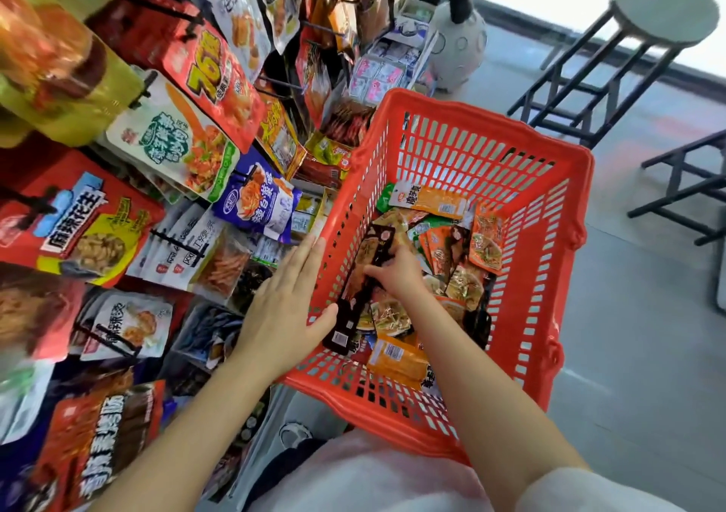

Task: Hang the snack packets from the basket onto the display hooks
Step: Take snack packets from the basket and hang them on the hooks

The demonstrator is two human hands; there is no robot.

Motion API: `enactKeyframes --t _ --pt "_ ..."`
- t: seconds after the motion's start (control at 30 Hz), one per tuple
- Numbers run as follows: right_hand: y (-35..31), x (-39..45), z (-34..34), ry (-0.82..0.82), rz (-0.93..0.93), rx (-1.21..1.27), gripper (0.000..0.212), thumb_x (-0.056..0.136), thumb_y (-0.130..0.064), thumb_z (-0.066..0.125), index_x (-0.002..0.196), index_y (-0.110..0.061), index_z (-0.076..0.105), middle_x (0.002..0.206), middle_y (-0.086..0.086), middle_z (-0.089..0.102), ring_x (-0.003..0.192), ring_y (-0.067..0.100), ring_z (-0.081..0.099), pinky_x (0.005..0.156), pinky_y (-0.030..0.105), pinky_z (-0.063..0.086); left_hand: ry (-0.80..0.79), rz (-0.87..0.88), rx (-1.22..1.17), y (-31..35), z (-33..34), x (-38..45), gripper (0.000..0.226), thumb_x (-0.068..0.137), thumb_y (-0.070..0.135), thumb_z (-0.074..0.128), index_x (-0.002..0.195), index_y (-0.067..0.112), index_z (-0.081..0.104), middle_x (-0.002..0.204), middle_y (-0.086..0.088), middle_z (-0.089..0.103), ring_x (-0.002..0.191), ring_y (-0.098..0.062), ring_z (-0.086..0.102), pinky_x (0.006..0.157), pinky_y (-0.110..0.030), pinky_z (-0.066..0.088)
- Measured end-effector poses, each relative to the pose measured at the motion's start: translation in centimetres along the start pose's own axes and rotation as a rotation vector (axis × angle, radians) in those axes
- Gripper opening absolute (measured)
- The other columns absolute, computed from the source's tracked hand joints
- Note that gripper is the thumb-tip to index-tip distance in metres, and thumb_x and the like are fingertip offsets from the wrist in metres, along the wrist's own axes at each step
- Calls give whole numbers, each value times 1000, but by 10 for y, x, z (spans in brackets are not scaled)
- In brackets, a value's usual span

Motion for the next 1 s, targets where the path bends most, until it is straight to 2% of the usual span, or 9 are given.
enactKeyframes --t 0.13,0.33,0.43,0.53,0.6,0.7,0.77,0.83,1.0 --pt "8 -1 24 2 93 86 89 84 -25 82 148 -1 25 141 18 53 126 35 57 92 42 52 20 21 -48 -1 0 0 91 99 46 51 158 36 -17 164 22 -23 156 -13 2 122 -50 21" --pt "25 2 38 14 121 151 66 82 -24 84 126 -10 37 133 15 56 115 33 60 93 48 54 21 44 -86 0 -1 1 91 98 42 53 160 32 -12 166 19 -18 156 -11 5 122 -46 22" --pt "19 -1 22 19 58 285 58 84 -15 82 117 -17 34 123 9 60 107 26 63 88 41 55 18 45 -91 1 -1 0 90 98 42 53 160 32 -12 167 17 -16 156 -12 6 122 -46 22" --pt "0 -9 -16 -8 -49 386 59 88 -8 76 130 -14 36 121 -4 58 98 16 63 80 32 54 13 40 -101 0 -2 1 89 98 43 52 160 33 -12 167 17 -16 155 -13 8 122 -47 24" --pt "-11 -14 -40 -40 -136 217 51 91 -10 73 133 -8 44 119 -5 55 100 17 60 82 31 50 14 44 -107 2 -3 1 88 98 44 51 160 34 -12 167 18 -17 155 -12 7 122 -47 24" --pt "-11 -19 -48 -113 -200 -134 15 95 -15 68 99 -9 55 91 2 61 80 21 60 62 28 48 13 39 -98 2 -3 -6 90 98 46 51 159 34 -14 165 20 -22 156 -13 7 121 -47 24" --pt "3 -20 -35 -147 -161 -400 20 96 -25 66 105 -10 58 113 14 61 102 31 60 83 39 54 15 37 -105 0 0 -16 91 98 47 52 160 33 -14 163 21 -25 156 -14 8 120 -47 25" --pt "16 -21 -21 -120 -159 -634 42 94 -37 66 127 -11 59 138 21 44 129 39 43 107 48 42 18 39 -129 -4 3 -25 89 98 51 49 160 33 -13 163 22 -25 155 -11 5 120 -46 23" --pt "17 -31 -9 -88 -242 -426 55 94 -27 69 142 -12 49 139 12 57 125 33 55 98 38 46 11 29 -130 -9 5 -28 89 96 55 44 157 38 -18 166 17 -20 155 -12 5 122 -43 16"
Point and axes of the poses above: each hand's wrist, its own x-axis towards the middle knuckle, its own z-axis out of the palm, y = z × x, the point moved 5 cm from there along x, towards the middle knuckle
